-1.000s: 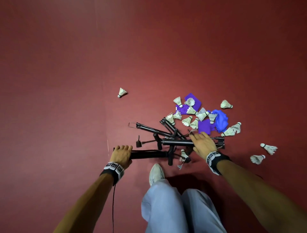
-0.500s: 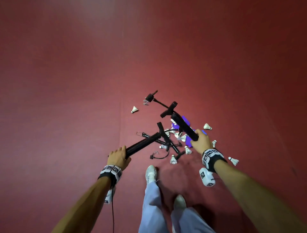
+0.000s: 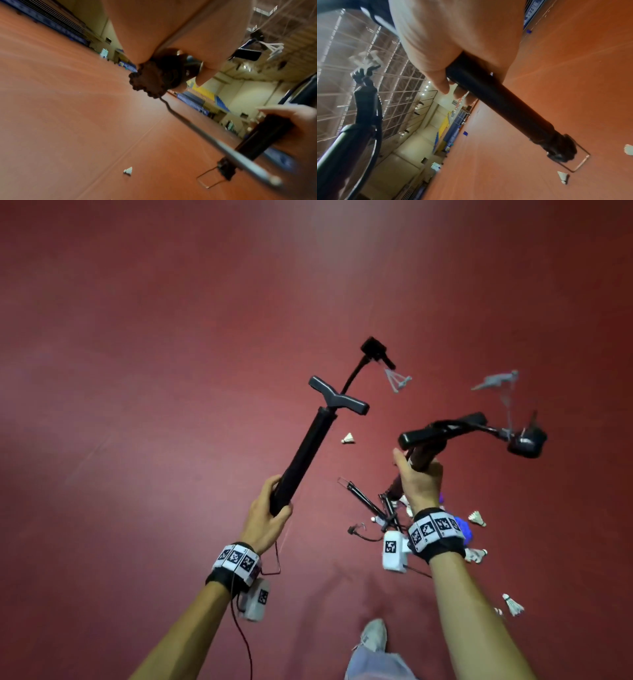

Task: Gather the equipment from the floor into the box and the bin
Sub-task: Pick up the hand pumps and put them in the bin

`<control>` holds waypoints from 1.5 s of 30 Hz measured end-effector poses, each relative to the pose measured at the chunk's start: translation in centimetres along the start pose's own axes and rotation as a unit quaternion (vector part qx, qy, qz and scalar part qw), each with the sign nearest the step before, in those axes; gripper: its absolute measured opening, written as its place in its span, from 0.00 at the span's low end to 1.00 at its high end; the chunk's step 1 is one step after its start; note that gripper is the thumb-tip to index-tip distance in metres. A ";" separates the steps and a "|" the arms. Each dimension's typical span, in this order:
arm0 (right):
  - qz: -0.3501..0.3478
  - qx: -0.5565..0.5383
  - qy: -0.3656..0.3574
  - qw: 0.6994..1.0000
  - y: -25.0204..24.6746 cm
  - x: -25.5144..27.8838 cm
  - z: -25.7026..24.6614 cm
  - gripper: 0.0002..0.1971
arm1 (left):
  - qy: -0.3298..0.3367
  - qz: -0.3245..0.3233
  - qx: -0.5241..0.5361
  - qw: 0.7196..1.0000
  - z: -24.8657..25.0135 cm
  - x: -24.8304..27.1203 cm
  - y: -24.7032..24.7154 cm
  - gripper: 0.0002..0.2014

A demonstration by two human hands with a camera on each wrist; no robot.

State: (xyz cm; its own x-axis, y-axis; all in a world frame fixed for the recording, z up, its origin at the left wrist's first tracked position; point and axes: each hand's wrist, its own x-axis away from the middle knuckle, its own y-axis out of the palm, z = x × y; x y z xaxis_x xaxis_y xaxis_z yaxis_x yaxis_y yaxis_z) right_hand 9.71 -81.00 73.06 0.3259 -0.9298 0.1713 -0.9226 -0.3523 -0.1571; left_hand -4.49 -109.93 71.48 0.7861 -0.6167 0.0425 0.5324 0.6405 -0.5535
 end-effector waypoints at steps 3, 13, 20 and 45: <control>-0.063 -0.005 -0.013 0.998 3.4 5.2 -1.6 0.16 | -0.019 0.073 0.060 0.995 -0.3 5.0 -4.8 0.25; -0.325 0.025 -0.052 0.944 16.8 29.2 -1.7 0.15 | -0.060 0.279 0.105 0.953 -5.5 28.1 -17.3 0.21; -0.464 0.028 -0.077 0.882 21.7 47.5 -1.7 0.16 | -0.123 0.463 0.037 0.877 -9.8 42.1 -24.9 0.23; -0.901 0.065 -0.232 0.361 38.4 95.5 2.5 0.15 | -0.314 0.878 -0.054 0.357 -15.1 73.3 -35.7 0.17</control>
State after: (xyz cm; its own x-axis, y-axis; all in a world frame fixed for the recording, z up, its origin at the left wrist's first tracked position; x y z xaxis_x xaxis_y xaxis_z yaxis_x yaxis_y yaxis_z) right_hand 5.94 -183.55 80.99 0.4010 0.9136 -0.0680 0.8805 -0.4048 -0.2468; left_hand 29.36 -184.88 81.79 -0.1891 0.9386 -0.2885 -0.9431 -0.2554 -0.2130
